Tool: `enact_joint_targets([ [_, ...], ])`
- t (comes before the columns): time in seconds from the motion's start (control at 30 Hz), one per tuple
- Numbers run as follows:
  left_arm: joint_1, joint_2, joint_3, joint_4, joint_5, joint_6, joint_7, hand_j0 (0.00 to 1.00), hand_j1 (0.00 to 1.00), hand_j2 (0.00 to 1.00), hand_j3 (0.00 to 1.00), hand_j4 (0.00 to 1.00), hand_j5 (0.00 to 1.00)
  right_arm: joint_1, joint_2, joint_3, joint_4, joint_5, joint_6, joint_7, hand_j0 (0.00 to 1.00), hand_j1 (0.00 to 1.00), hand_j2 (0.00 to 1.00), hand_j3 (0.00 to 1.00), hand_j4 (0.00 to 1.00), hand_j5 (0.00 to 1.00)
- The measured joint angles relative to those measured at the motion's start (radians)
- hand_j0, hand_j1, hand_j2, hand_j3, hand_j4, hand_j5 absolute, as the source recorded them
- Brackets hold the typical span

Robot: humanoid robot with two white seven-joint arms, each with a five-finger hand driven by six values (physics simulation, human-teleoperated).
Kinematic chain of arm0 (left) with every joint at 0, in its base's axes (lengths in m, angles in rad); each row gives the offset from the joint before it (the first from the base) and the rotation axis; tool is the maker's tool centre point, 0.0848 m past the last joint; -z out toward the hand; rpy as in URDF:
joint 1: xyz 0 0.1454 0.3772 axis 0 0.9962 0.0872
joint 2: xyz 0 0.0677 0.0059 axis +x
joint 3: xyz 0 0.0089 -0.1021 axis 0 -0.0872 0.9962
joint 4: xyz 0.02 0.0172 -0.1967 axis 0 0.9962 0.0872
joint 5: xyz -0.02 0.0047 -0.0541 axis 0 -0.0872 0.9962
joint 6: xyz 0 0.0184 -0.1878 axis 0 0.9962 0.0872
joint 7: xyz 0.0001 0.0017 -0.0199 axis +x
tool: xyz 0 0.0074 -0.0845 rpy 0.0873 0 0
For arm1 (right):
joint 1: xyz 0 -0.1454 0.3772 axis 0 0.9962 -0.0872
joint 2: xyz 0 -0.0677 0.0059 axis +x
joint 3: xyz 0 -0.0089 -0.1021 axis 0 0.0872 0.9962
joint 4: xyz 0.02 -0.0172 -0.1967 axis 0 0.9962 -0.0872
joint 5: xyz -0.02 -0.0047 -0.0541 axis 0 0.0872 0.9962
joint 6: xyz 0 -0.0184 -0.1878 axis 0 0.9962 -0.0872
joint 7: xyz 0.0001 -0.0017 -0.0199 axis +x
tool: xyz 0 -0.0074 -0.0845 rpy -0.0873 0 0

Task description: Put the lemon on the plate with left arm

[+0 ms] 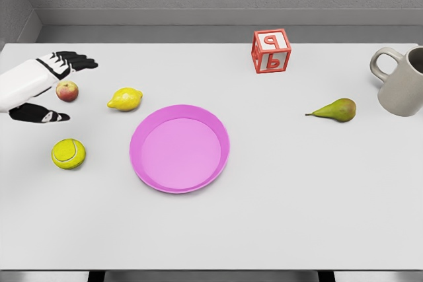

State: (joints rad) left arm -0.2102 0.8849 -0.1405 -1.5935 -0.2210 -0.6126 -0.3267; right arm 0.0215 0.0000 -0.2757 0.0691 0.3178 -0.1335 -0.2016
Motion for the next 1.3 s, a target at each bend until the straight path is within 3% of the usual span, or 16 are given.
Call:
enact_joint_targets([
  [0.1, 0.000, 0.001, 0.015, 0.014, -0.004, 0.000, -0.004, 1.00, 1.00, 1.00, 1.00, 1.00, 1.00, 0.000, 0.000, 0.000, 0.000, 0.000, 0.000, -0.001, 1.00, 1.00, 1.00, 1.00, 1.00, 1.00],
  [0.23, 0.000, 0.001, 0.030, 0.045, -0.010, 0.000, -0.075, 1.00, 1.00, 1.00, 1.00, 1.00, 1.00, 0.000, 0.000, 0.001, 0.000, 0.000, 0.000, -0.001, 1.00, 1.00, 1.00, 1.00, 1.00, 1.00],
  [0.33, -0.026, -0.024, 0.070, 0.106, -0.077, 0.000, -0.138, 1.00, 1.00, 1.00, 1.00, 1.00, 1.00, 0.000, 0.000, 0.001, 0.000, 0.000, 0.000, -0.001, 1.00, 1.00, 1.00, 1.00, 1.00, 1.00],
  [0.4, -0.077, -0.058, 0.069, 0.124, -0.125, 0.000, -0.157, 1.00, 1.00, 1.00, 1.00, 1.00, 1.00, 0.000, 0.000, 0.002, 0.000, 0.000, 0.000, -0.001, 1.00, 1.00, 1.00, 1.00, 1.00, 1.00],
  [0.47, -0.207, -0.088, 0.010, 0.151, -0.152, 0.001, -0.166, 1.00, 1.00, 1.00, 1.00, 1.00, 1.00, -0.002, 0.000, 0.002, 0.000, 0.000, 0.000, -0.001, 1.00, 1.00, 1.00, 1.00, 1.00, 1.00],
  [0.57, -0.298, -0.136, -0.106, 0.222, -0.179, 0.001, -0.173, 1.00, 1.00, 1.00, 1.00, 1.00, 1.00, 0.000, 0.000, 0.001, 0.000, 0.000, 0.000, -0.001, 1.00, 1.00, 1.00, 1.00, 1.00, 1.00],
  [0.67, -0.334, -0.177, -0.194, 0.259, -0.229, 0.000, -0.175, 1.00, 1.00, 1.00, 1.00, 1.00, 1.00, -0.002, 0.000, 0.002, 0.000, 0.000, 0.000, -0.001, 1.00, 1.00, 1.00, 1.00, 1.00, 1.00],
  [0.83, -0.388, -0.240, -0.262, 0.314, -0.302, 0.000, -0.177, 1.00, 1.00, 1.00, 1.00, 1.00, 1.00, 0.000, 0.000, 0.002, 0.000, 0.000, 0.000, -0.001, 1.00, 1.00, 1.00, 1.00, 1.00, 1.00],
  [1.3, -0.423, -0.342, -0.301, 0.462, -0.361, -0.001, -0.183, 1.00, 1.00, 1.00, 1.00, 1.00, 1.00, 0.000, 0.000, 0.002, 0.000, 0.000, 0.000, -0.001, 1.00, 1.00, 1.00, 1.00, 1.00, 1.00],
])
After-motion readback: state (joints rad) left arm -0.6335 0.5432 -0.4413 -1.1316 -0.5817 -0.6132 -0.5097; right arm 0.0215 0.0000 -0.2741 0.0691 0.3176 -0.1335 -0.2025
